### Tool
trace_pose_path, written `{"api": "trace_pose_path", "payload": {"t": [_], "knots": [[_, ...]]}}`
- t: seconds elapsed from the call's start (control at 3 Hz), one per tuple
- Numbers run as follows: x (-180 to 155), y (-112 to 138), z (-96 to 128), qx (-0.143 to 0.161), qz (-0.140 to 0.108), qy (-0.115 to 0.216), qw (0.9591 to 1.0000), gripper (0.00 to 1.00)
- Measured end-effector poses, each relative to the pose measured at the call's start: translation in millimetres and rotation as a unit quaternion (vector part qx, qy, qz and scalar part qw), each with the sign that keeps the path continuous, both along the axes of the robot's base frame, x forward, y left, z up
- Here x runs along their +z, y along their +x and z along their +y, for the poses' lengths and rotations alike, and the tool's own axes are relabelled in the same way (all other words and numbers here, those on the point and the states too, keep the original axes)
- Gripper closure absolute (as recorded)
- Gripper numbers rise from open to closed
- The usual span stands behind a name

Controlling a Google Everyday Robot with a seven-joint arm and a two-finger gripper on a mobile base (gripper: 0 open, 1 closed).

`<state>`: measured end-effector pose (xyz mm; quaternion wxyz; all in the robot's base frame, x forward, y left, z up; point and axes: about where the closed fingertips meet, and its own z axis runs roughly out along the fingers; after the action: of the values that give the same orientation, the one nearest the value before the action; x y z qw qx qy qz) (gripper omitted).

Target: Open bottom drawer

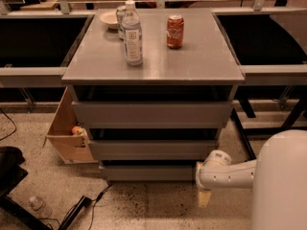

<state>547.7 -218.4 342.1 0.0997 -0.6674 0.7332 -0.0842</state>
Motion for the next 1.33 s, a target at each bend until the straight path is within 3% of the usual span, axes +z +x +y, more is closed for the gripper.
{"api": "trace_pose_path", "payload": {"t": [0.67,1.33], "knots": [[-81.3,41.3,22.7,0.038,0.002,-0.001,0.9993,0.0],[-129.1,90.2,33.3,0.011,0.007,-0.003,0.9999,0.0]]}}
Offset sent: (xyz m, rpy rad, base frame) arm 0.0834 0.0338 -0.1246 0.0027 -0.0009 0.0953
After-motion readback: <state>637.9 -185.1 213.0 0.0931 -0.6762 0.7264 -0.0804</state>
